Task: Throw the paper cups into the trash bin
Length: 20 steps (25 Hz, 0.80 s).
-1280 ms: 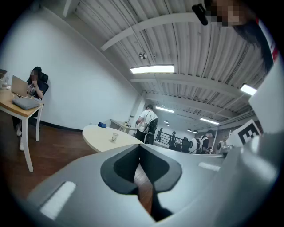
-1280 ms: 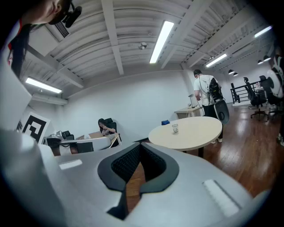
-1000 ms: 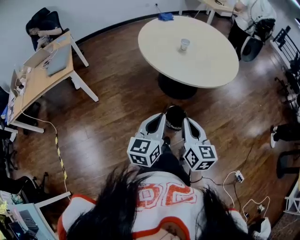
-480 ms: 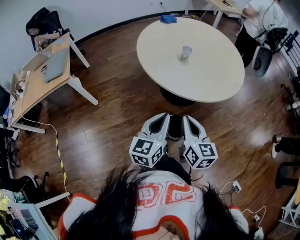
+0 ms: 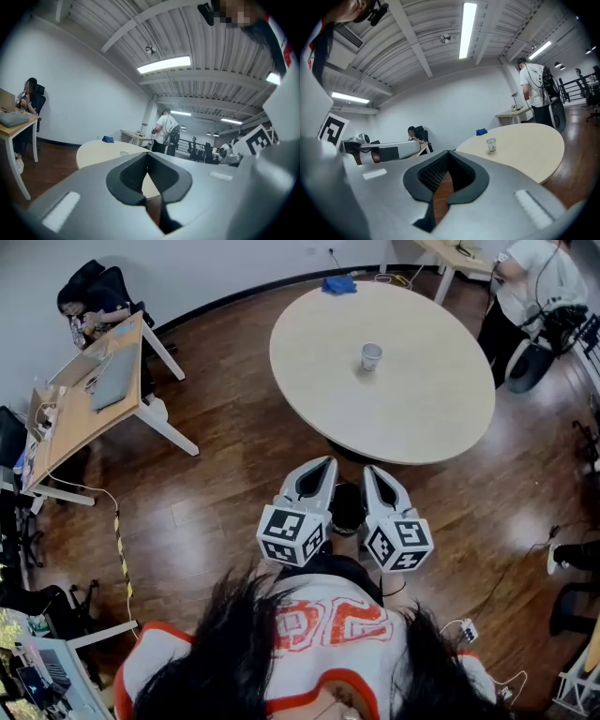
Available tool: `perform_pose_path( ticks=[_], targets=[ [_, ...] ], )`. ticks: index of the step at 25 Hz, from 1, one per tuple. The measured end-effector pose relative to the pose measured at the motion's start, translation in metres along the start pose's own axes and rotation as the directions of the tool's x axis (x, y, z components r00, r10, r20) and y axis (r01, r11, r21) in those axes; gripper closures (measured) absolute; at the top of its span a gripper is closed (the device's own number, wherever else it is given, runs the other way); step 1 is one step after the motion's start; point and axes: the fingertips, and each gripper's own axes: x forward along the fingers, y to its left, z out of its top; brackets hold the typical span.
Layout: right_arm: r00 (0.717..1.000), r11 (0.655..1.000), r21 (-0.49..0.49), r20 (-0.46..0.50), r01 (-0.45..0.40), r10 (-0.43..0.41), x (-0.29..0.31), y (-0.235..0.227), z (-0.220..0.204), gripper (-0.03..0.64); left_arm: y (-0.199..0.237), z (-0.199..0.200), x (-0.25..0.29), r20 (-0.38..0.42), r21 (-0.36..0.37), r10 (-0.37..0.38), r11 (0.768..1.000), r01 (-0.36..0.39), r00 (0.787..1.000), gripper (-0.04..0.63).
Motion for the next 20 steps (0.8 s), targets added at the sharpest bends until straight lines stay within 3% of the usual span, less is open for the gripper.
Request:
perform_pose_path(
  ticks=[13, 20],
  targets=[
    [1.000, 0.999, 0.045, -0.001, -0.019, 0.019, 0.023, -0.012, 0.006, 0.615, 0.013, 0.009, 0.017, -0.017, -0.008, 0.026, 1.000, -0.027, 1.000, 0.595],
    [1.000, 0.999, 0.044, -0.003, 0.019, -0.019, 0.044, -0.030, 0.012, 0.615, 0.029, 0.012, 0.041, -0.018, 0.003, 0.008, 1.000, -0.007, 1.000, 0.595]
  ],
)
